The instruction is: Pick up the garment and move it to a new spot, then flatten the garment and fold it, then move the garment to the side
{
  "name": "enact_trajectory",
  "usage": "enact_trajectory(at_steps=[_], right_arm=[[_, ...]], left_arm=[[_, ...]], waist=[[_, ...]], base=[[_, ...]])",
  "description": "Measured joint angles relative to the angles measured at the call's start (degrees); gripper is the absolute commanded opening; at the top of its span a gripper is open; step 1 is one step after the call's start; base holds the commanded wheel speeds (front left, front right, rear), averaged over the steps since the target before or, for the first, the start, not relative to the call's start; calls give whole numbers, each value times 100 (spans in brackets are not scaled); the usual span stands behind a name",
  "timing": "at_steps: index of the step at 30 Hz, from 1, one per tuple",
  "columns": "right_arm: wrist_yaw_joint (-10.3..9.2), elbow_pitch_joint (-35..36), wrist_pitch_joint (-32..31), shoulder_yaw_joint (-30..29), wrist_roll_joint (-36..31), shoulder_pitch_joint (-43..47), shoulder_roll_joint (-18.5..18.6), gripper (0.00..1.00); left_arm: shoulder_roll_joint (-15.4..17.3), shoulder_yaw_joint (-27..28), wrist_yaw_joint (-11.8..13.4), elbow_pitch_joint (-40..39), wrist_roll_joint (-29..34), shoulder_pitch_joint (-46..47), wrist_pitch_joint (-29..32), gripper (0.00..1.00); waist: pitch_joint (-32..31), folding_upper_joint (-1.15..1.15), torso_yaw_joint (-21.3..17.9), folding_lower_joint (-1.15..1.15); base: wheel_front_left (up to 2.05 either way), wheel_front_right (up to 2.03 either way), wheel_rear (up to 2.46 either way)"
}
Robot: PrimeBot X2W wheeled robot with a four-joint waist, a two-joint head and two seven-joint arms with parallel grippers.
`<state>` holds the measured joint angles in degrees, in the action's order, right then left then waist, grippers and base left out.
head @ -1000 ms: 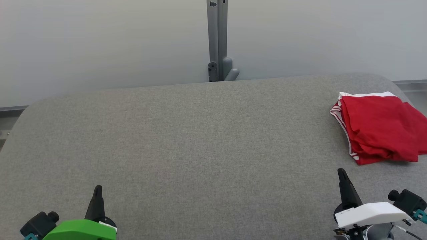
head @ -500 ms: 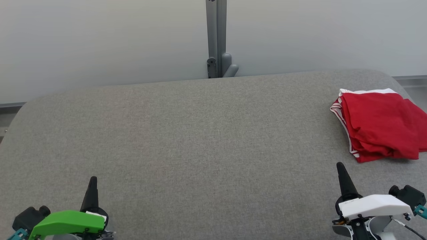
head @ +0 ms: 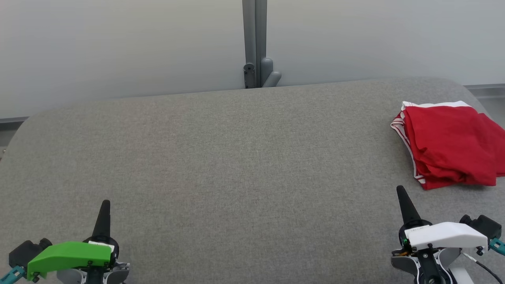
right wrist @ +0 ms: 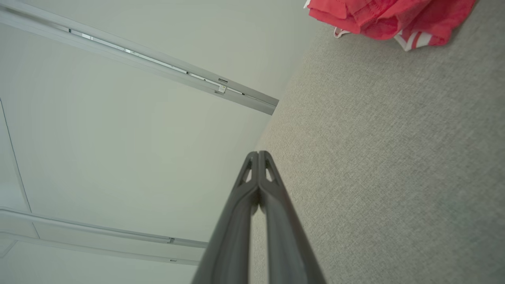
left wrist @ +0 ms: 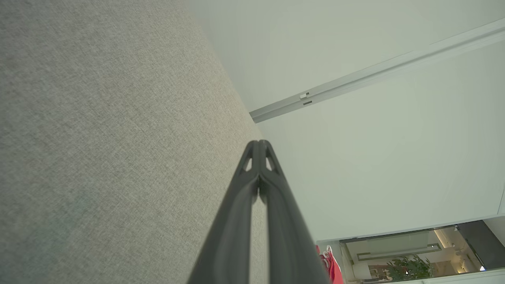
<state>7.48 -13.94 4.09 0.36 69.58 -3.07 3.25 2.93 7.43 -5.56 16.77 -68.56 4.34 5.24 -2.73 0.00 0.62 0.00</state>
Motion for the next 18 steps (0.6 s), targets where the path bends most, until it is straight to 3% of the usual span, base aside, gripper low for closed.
enact_trajectory(at_steps=[18], right_arm=[[0,-143,-152,-35,912,-255,-20,0]], left_arm=[[1,227,-74,132,-883,272,311,0]], waist=[[119,0,-22,0]], base=[[0,0,0]])
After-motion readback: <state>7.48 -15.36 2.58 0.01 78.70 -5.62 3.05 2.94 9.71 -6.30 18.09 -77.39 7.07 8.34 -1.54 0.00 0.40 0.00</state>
